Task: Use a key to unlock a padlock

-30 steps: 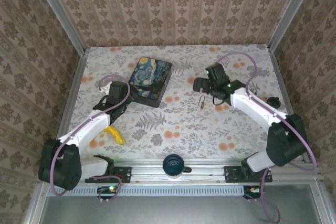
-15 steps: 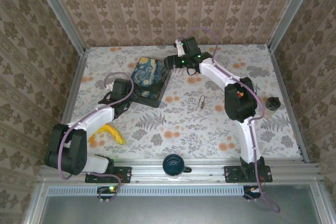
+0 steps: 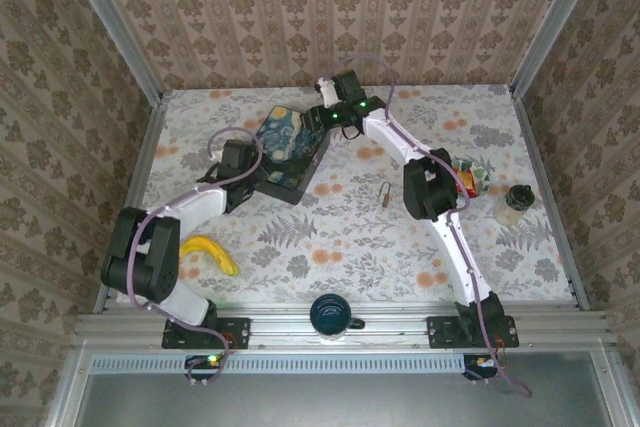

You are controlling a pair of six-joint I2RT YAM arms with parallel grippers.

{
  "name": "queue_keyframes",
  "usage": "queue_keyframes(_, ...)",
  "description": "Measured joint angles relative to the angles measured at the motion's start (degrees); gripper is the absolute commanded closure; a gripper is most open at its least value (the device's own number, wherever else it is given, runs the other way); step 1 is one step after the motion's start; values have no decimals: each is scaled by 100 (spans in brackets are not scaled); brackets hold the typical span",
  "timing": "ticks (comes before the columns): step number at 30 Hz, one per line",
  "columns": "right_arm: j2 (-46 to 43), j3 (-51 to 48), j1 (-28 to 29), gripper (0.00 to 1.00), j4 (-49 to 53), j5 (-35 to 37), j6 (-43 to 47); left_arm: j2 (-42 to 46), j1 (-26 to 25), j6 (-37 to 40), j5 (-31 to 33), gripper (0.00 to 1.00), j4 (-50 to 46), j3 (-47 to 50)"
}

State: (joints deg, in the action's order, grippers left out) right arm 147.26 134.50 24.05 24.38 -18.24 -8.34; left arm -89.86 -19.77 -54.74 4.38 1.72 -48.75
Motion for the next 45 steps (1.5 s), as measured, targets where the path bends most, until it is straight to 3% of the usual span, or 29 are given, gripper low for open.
queue_keyframes(11,-2804,-4273,90,52,-822,1158,-999,-1257,155,562,-509,43,350,-1307)
queue_keyframes(18,-3722,-5606,369,52,-1191,1770,-1873,-1576,90,684,-767,42,605,-1556)
queue_keyframes(22,-3873,-5880,398,40,-1360,1847,-2144,-1622,68,686,-870,40,737,-1556)
queue_keyframes(26,-3923,-5963,426,33,-1384,1882,-2221,-1650,68,697,-1067,26,883,-1556)
queue_keyframes(30,-4050,-5943,463,23,-1119,1985,-2065,-1517,118,761,-1370,5,927,-1508)
queue_keyframes(35,-4800,-6015,415,15,-715,2315,-1705,-201,402,1287,-1338,0,577,-994)
queue_keyframes(39,-6122,-6736,232,0,-839,2822,-1412,1517,706,2194,-664,0,372,-411)
queue_keyframes(45,-7862,-8550,-234,0,-1639,3742,-686,3930,988,3587,483,0,901,1663)
